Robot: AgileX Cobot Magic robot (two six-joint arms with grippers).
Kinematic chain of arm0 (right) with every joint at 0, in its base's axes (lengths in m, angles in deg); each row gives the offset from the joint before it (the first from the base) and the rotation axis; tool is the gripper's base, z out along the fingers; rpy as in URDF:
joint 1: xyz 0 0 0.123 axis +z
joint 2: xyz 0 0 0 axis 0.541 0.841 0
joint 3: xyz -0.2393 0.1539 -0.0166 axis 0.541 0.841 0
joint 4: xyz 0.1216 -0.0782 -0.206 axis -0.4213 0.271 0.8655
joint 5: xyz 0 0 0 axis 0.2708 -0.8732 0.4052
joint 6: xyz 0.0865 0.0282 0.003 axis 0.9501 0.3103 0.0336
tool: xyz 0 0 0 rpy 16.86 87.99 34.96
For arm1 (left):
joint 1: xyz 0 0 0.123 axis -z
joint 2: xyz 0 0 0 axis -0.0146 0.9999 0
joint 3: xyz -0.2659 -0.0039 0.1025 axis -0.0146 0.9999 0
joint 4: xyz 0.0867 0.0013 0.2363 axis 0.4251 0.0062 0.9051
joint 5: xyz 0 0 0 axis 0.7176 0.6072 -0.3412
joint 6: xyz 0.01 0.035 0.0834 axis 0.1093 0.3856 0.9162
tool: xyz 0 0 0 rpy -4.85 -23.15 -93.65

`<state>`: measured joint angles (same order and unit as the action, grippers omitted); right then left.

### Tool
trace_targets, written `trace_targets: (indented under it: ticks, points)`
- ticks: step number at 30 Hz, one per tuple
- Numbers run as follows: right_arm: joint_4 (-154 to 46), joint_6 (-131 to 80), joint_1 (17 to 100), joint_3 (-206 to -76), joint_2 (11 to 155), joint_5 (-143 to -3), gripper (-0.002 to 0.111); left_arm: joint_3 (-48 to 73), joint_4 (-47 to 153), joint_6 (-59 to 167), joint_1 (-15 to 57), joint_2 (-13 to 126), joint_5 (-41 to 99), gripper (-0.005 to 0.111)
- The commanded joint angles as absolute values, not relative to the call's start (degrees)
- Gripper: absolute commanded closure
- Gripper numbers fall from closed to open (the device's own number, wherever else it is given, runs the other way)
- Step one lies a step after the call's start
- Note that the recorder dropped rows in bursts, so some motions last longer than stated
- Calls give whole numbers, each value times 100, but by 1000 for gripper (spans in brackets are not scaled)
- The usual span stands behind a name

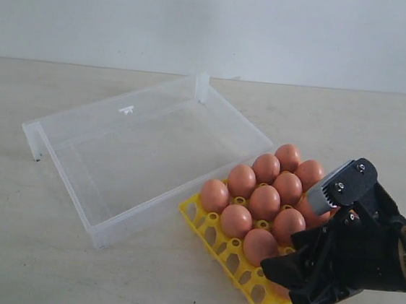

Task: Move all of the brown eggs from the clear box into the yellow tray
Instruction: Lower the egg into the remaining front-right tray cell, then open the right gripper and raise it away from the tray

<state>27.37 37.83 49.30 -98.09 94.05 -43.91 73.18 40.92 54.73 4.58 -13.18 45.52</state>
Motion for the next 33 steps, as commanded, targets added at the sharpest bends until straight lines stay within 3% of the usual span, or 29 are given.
trace_targets:
  ticks: [1, 15, 18, 23, 29, 33]
  points:
    - [2718, 3795, 4936, -9849, 9353, -4364, 45, 7313, 4066, 5475, 490, -1329, 4553, 111]
    - [2417, 4032, 4936, -10104, 9275, -4412, 47, 7313, 4066, 5475, 490, -1329, 4553, 111]
    - [2417, 4548, 4936, -10438, 9099, -4412, 61, 7313, 4066, 5475, 490, -1329, 4553, 111]
    - [2428, 4475, 4936, -11421, 8559, -4965, 105, 7313, 4066, 5475, 490, -1329, 4553, 111]
    - [2416, 4426, 4936, -12847, 8011, -7134, 108, 7313, 4066, 5475, 490, -1329, 4553, 111]
    - [2048, 4645, 4936, -13008, 7428, -8059, 108, 7313, 4066, 5475, 490, -1329, 4553, 111]
